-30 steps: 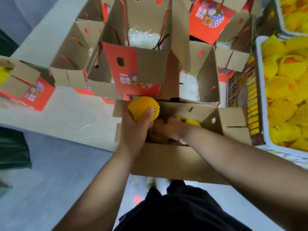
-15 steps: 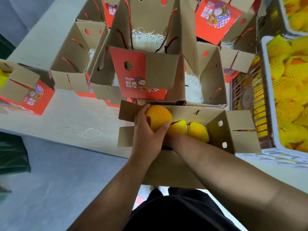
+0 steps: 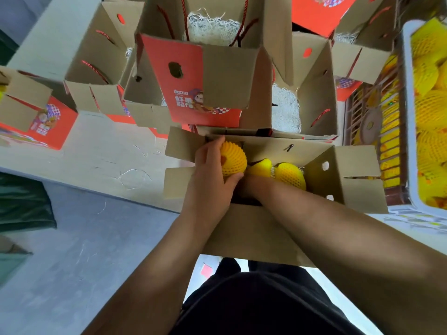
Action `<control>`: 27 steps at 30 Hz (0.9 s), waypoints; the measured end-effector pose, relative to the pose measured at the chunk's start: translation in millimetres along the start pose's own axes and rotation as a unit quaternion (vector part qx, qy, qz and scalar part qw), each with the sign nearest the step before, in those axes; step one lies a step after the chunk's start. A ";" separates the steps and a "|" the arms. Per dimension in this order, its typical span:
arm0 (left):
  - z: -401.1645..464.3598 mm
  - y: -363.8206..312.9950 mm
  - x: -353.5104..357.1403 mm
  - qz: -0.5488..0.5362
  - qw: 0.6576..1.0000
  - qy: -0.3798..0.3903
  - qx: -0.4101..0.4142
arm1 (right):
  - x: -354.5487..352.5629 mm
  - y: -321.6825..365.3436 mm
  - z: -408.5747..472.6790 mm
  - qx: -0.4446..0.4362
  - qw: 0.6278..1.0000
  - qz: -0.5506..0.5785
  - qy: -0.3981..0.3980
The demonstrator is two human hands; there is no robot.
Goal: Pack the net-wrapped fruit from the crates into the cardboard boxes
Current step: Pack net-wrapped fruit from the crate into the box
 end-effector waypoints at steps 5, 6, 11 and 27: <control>6.2 3.8 3.6 0.036 0.999 0.014 -0.017 | -59.8 -34.5 -40.9 -0.054 0.946 0.299 -0.116; 7.0 2.6 6.1 0.042 0.999 0.017 -0.017 | -67.3 -37.6 -49.3 -0.082 0.931 0.336 -0.120; 1.4 -19.1 29.6 0.039 0.998 0.040 0.013 | -26.2 -21.0 -58.3 -0.052 0.829 0.554 0.059; 33.8 -1.9 42.0 -0.017 0.992 0.105 -0.063 | -32.5 -69.9 -31.4 0.059 0.994 0.089 -0.014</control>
Point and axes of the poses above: each hand's wrist, its own z-axis towards the middle knuckle, its own x-axis out of the palm, y = z × x, the point moved 10 cm from there along z, towards the middle knuckle, and after that the axes turned 11 degrees about -x, right-handed, at the moved point
